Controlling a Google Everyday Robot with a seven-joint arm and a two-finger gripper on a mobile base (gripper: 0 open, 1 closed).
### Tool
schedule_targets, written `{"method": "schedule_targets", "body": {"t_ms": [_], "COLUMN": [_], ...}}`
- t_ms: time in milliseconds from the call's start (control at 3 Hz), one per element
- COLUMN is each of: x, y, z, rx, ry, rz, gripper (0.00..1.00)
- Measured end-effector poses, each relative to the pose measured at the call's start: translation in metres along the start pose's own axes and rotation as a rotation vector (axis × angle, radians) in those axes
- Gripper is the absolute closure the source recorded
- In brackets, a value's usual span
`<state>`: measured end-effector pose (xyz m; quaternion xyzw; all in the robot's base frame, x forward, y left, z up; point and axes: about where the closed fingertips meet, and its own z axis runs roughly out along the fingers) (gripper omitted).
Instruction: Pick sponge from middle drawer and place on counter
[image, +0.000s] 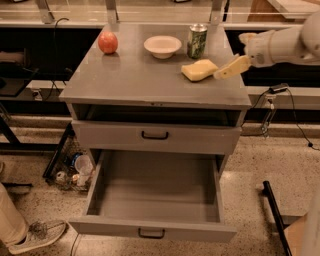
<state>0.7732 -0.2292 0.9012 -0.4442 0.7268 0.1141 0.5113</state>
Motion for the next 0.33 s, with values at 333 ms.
{"method": "schedule_targets", "body": {"t_ms": [333], "x": [0.0055], "y": [-0.0104], "z": [-0.0552], "rx": [0.089], "ry": [0.014], "rz": [0.004], "gripper": [0.00]}}
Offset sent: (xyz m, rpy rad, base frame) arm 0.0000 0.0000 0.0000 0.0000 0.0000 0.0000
